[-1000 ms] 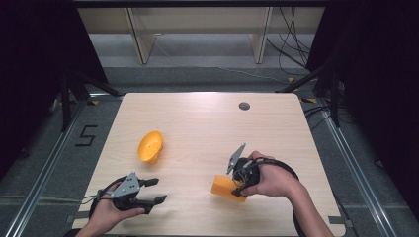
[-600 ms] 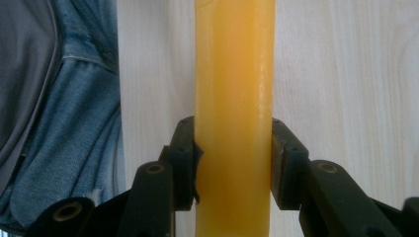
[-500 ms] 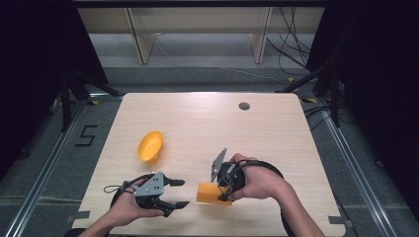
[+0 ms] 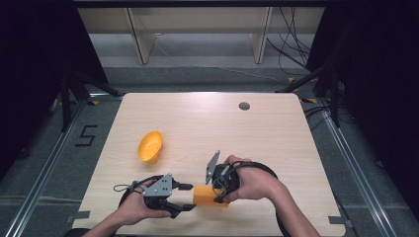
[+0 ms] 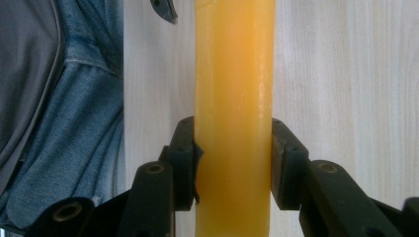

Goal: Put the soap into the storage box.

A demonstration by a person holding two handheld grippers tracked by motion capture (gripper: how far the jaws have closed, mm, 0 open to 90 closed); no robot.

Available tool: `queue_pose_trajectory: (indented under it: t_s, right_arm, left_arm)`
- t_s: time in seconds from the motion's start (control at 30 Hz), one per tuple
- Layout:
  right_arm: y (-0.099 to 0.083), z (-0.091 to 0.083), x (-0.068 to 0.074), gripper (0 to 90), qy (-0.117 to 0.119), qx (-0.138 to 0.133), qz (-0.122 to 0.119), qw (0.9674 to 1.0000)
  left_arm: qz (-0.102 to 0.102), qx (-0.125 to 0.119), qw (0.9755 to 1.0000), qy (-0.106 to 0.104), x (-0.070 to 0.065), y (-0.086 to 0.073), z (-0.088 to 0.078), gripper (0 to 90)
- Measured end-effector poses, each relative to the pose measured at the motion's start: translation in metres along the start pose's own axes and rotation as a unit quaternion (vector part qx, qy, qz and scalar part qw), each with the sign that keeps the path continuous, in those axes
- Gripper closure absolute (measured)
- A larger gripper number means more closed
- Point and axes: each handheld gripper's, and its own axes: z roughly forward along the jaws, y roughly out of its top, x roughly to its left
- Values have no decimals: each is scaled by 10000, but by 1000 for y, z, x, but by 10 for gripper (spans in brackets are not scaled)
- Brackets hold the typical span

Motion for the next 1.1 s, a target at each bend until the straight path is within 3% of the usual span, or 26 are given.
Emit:
queue_pose_trajectory:
  t_s: [0.1, 0.13, 0.23, 0.27, 0.37, 0.43, 0.83, 0.9, 1.07, 1.1]
  right_arm:
    - [1, -2, 2, 621, -42, 34, 147, 9999]
    - [1, -2, 1, 621, -21, -13, -28, 10000]
    - [3, -2, 0, 621, -54, -42, -137, 9999]
    - [3, -4, 3, 621, -49, 56, 63, 10000]
    - [5, -4, 4, 621, -66, 96, 111, 9999]
    - [6, -4, 2, 621, -57, 39, -66, 10000]
    - [13, -2, 5, 620, -35, 68, -183, 9998]
    - [14, -1, 3, 621, -23, -52, -392, 9992]
    - [18, -1, 8, 620, -9, 81, -294, 9995]
    - [19, 0, 7, 620, -6, 72, -401, 9992]
  left_arm:
    - [-8, 18, 10000, 4, 0, 1, 0, 383]
    - [-24, -12, 10000, -48, 0, 1, 1, 387]
    - [38, 11, 10000, -58, 1, 3, 1, 394]
    - [38, 11, 10000, -58, 1, 3, 1, 397]
    - [-81, -42, 9999, -54, 1, 5, 3, 408]
    - [-85, -47, 9999, -62, 2, 5, 3, 417]
    - [-25, -30, 9998, -217, 3, 9, 9, 462]
    - [37, -11, 9997, -251, 3, 9, 10, 479]
    - [-19, -90, 9994, -321, -1, 8, 12, 560]
    - [-35, -68, 9995, -300, -1, 8, 12, 561]
